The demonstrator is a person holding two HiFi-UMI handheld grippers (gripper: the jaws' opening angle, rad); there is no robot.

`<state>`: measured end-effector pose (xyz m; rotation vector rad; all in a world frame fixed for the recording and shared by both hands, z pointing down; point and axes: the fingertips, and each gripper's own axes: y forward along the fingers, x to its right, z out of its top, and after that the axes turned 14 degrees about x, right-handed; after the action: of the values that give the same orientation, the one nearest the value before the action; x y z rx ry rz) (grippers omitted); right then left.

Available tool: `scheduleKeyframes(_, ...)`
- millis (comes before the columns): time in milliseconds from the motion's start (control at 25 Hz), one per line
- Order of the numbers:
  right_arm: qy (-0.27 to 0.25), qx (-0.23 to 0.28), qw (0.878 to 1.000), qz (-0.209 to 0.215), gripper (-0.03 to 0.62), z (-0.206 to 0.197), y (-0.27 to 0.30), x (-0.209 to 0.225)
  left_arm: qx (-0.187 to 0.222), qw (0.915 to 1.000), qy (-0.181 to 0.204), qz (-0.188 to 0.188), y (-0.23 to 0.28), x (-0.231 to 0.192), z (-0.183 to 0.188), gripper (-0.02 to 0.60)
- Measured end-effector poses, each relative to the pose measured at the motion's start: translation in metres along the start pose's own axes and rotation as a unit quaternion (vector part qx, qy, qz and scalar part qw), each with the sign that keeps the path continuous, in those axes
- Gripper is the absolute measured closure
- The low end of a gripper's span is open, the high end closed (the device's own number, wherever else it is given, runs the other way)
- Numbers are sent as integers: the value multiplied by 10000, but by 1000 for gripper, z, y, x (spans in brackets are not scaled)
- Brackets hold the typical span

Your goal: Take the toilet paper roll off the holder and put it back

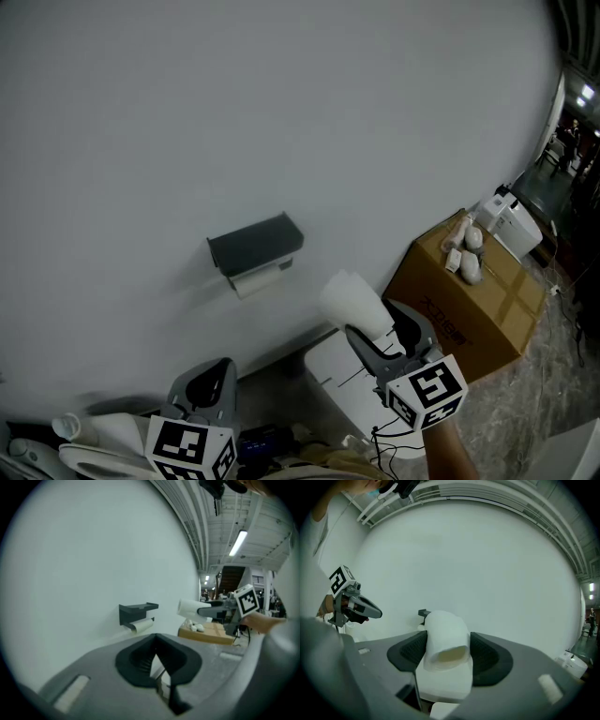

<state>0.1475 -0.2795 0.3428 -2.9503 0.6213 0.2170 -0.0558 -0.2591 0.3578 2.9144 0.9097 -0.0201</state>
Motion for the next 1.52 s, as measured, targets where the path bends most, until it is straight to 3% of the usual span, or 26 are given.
scheduleKeyframes(560,-217,212,9995,83,303,16,10,14,65,9998,28,178,-3,-3,3,586)
scheduleKeyframes(760,-341,13,9991,246,303,22,26,15,93,9992,-1,394,-8,-12,4,586)
scheduleKeyframes(920,-491,374,9967,529,304,31,51,17,109,9980,-10,617,-11,-22,5,586)
scheduleKeyframes(1080,-606,179,9945,836,303,37,77,9,138,9958,-20,905,-16,-34,7,586)
scheduleKeyframes(1520,-771,454,9766,1954,304,38,157,-17,189,9859,-72,1659,-25,-68,6,586)
